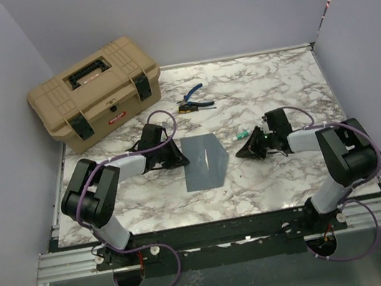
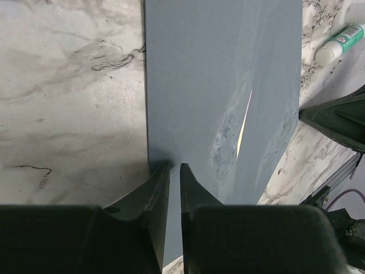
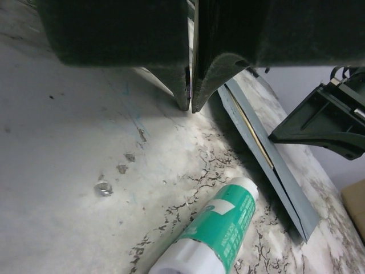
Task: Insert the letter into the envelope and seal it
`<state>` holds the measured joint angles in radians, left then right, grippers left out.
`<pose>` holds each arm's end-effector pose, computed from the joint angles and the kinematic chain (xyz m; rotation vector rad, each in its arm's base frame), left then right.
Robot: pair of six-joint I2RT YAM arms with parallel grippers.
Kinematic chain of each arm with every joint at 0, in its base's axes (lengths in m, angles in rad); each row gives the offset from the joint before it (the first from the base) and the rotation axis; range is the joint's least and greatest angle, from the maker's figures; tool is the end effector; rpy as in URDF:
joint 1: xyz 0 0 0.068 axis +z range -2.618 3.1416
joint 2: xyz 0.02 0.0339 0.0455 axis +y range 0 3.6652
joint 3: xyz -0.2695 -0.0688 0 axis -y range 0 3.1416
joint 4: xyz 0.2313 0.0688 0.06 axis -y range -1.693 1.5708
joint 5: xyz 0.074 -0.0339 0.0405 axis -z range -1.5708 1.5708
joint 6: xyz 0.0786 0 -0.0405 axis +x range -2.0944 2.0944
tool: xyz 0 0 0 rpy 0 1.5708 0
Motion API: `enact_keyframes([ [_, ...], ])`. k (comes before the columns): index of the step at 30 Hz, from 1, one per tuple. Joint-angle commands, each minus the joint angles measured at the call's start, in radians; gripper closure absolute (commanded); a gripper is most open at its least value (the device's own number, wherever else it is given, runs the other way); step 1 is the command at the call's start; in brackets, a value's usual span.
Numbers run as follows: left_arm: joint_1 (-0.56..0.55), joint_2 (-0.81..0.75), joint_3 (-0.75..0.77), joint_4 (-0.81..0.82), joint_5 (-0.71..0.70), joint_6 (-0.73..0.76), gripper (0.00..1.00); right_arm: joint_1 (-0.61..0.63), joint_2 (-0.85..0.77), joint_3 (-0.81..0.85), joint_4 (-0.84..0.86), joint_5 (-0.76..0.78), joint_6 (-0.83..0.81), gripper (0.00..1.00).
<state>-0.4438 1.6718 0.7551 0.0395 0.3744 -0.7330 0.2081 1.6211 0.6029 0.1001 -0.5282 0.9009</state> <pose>0.2853 -0.1675 0.1214 -0.1993 2.6087 -0.9349 0.2777 0.0991 0.1046 0.6722 2.5772 1.0824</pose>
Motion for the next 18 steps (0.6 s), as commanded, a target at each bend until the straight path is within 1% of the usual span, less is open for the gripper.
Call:
enact_keyframes([
  [1,-0.009,0.032,-0.038,-0.116,-0.094,0.021,0.85,0.02,0.057,0.004,0.077,0.02,0.01,0.94],
  [6,-0.009,0.04,-0.036,-0.142,-0.118,0.021,0.85,0.06,0.118,0.002,0.17,-0.037,0.031,0.94],
  [9,-0.01,0.039,-0.036,-0.148,-0.125,0.023,0.85,0.081,0.133,-0.013,0.254,-0.088,0.06,0.95],
  [11,-0.011,0.037,-0.034,-0.154,-0.129,0.024,0.85,0.09,0.125,-0.039,0.358,-0.141,0.103,0.96],
  [13,-0.012,0.033,-0.034,-0.157,-0.132,0.026,0.85,0.092,0.098,-0.09,0.545,-0.202,0.209,0.97],
  [14,-0.012,0.032,-0.034,-0.159,-0.132,0.026,0.85,0.094,0.089,-0.102,0.605,-0.219,0.244,0.97],
  [16,-0.013,0.032,-0.036,-0.158,-0.133,0.023,0.87,0.105,0.076,-0.095,0.632,-0.232,0.263,0.96],
  [18,-0.015,0.034,-0.033,-0.158,-0.132,0.024,0.87,0.117,0.087,-0.069,0.613,-0.244,0.241,0.95],
])
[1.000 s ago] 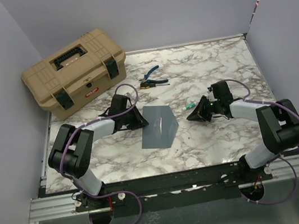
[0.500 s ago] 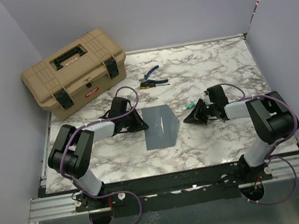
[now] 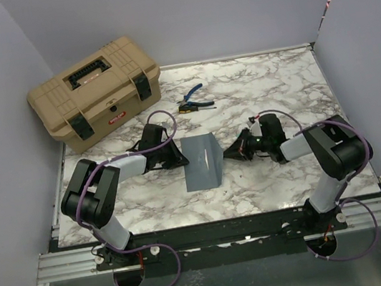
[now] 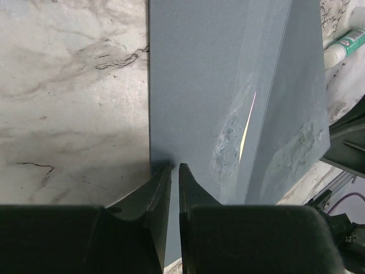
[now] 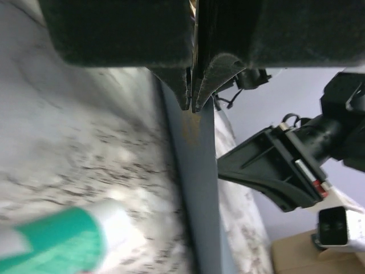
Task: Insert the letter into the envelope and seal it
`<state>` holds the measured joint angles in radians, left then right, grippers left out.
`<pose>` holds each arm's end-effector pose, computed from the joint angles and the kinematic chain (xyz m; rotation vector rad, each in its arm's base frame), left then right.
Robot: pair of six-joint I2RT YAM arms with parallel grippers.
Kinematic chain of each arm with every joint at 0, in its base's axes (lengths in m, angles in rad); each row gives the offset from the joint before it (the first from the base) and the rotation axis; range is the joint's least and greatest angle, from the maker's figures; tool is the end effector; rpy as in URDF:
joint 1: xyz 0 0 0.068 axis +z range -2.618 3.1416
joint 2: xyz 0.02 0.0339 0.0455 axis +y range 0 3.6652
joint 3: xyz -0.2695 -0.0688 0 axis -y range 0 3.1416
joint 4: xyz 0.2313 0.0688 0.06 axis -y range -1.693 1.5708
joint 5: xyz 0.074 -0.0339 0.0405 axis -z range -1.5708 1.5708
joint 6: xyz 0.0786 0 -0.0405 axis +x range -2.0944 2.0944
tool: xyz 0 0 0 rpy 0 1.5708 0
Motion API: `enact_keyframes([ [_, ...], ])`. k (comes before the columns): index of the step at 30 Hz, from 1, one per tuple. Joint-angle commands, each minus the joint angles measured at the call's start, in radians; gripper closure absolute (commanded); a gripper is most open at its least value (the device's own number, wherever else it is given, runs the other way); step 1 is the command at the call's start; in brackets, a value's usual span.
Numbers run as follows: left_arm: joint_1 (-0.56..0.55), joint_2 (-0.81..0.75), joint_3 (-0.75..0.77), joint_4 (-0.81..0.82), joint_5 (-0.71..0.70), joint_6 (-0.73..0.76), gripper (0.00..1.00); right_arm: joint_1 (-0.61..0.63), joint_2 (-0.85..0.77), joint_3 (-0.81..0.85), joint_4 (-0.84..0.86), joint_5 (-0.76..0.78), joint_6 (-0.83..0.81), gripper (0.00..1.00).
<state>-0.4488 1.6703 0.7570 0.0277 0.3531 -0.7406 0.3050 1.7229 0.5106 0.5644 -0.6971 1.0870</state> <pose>0.2847 -0.1673 0.1209 -0.2158 2.6148 -0.9102 0.2760 0.1398 0.1033 0.5249 2.4359 1.4656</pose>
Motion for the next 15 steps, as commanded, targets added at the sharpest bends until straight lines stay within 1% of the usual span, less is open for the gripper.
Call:
enact_keyframes([
  [1,-0.01,0.037,-0.035,-0.146,-0.109,0.033,0.87,0.024,-0.003,0.038,0.138,-0.082,0.047,0.95],
  [4,-0.01,0.035,-0.03,-0.146,-0.104,0.036,0.87,0.032,0.039,0.063,0.168,-0.099,0.052,0.94],
  [8,-0.01,0.038,-0.02,-0.146,-0.094,0.042,0.87,0.061,0.085,0.136,0.093,-0.083,0.006,0.94],
  [15,-0.01,0.044,-0.015,-0.146,-0.09,0.05,0.87,0.123,0.18,0.215,0.048,-0.054,-0.025,0.93],
])
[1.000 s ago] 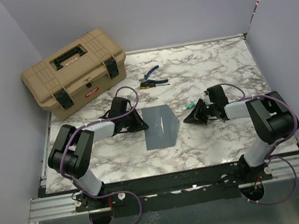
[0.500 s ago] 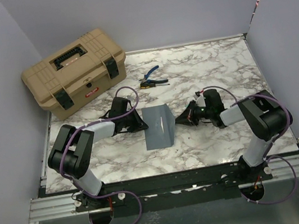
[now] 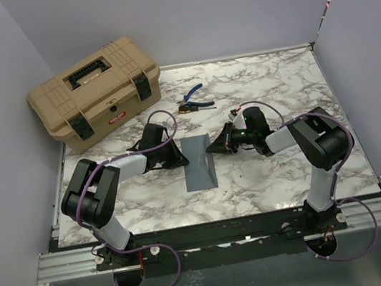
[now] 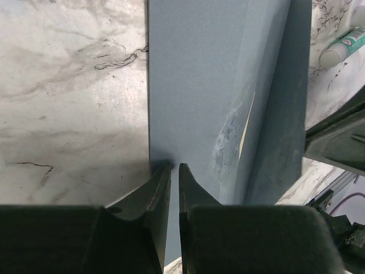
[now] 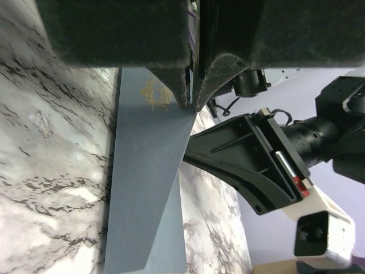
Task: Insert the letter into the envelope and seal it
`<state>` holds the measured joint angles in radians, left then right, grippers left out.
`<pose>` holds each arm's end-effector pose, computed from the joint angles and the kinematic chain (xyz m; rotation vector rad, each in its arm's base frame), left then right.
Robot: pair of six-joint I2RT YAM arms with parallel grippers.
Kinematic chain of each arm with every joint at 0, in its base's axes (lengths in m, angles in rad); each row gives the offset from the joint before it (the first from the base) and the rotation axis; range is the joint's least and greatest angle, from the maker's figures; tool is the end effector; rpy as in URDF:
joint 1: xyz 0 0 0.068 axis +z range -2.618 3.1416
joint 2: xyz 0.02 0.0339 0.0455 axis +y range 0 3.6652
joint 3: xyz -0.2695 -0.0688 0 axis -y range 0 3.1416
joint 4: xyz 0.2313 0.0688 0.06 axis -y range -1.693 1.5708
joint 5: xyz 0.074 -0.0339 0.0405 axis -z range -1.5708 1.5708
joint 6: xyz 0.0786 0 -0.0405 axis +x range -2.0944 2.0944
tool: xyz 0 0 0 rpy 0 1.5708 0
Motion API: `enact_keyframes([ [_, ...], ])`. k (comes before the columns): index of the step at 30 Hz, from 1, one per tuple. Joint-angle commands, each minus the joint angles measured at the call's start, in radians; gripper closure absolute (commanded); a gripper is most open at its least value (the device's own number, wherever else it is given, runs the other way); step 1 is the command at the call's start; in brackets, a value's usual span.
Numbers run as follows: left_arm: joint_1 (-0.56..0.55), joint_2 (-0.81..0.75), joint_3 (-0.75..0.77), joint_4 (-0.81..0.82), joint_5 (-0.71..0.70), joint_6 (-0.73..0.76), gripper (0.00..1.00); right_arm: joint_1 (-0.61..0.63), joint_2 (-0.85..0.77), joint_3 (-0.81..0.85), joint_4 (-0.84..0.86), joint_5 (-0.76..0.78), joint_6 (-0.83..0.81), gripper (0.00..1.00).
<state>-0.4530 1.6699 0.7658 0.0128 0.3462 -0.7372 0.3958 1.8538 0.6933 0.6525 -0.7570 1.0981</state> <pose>0.2849 -0.1683 0.1219 -0.2110 2.6198 -0.8996 0.3087 0.1875 0.1203 0.2899 2.3739 1.6095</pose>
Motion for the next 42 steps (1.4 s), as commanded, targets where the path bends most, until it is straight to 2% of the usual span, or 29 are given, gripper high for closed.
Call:
enact_keyframes([
  [1,-0.006,0.045,-0.023,-0.131,-0.084,0.048,0.87,0.038,0.055,0.036,-0.041,0.009,-0.038,0.93],
  [30,-0.006,0.054,-0.022,-0.123,-0.05,0.069,0.87,0.101,0.168,0.093,-0.062,0.103,-0.018,0.97],
  [35,-0.004,0.04,0.05,-0.137,0.034,0.07,0.87,0.107,0.169,0.106,-0.153,0.15,-0.029,0.99],
  [39,-0.004,0.026,0.142,-0.142,0.13,0.095,0.84,0.109,0.159,0.134,-0.312,0.211,-0.078,1.0],
  [42,-0.004,0.018,0.193,-0.14,0.146,0.123,0.81,0.108,0.149,0.148,-0.404,0.258,-0.102,1.0],
])
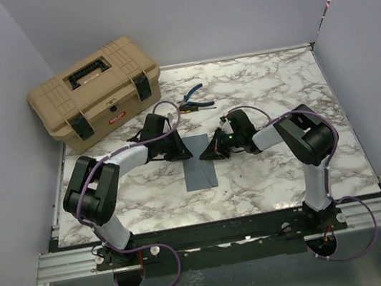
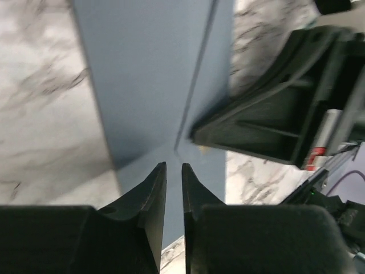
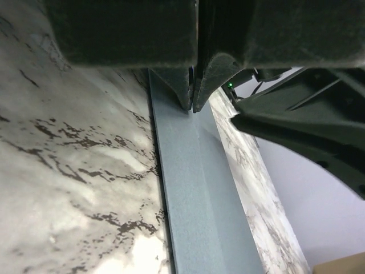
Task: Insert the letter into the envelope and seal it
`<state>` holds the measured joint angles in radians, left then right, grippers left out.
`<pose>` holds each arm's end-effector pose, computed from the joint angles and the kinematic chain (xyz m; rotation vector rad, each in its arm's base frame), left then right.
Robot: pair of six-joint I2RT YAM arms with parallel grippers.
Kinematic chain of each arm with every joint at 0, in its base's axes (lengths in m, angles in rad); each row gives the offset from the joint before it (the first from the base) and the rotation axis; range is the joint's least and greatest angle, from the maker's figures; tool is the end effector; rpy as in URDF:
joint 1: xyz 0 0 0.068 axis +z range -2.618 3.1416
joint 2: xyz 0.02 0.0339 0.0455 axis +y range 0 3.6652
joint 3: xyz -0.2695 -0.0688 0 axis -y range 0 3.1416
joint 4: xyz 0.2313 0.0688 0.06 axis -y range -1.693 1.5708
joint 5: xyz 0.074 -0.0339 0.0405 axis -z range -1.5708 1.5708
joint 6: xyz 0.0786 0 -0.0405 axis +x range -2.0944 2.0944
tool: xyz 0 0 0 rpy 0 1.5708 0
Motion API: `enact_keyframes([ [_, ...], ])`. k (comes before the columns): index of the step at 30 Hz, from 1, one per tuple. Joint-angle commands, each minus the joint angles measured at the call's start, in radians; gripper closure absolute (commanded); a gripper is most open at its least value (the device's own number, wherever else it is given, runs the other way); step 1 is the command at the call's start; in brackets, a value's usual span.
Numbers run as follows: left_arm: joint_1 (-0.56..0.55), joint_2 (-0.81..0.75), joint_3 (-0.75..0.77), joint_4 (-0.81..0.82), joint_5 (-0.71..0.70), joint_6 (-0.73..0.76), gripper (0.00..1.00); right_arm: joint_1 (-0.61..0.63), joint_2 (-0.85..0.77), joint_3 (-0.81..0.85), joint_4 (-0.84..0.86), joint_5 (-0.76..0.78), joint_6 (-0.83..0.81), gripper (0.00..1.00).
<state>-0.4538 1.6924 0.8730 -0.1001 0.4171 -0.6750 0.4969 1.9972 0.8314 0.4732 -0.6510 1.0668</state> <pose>0.2942 -0.1789 0.1369 -0.1042 2.6536 -0.9521 0.3138 0.2244 0.0827 0.3305 2.5731 1.4616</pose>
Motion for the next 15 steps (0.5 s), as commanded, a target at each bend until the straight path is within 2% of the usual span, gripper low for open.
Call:
enact_keyframes([
  [1,-0.004,-0.002,0.099,-0.022,0.075,0.069,0.8,0.008,0.005,0.013,-0.245,0.165,-0.078,1.0],
  [9,-0.009,0.127,0.164,0.149,0.167,0.04,0.78,0.021,0.002,0.036,-0.312,0.228,-0.163,1.0],
  [15,-0.016,0.229,0.257,0.151,0.211,-0.015,0.78,0.036,-0.045,-0.004,-0.206,0.267,-0.236,1.0],
])
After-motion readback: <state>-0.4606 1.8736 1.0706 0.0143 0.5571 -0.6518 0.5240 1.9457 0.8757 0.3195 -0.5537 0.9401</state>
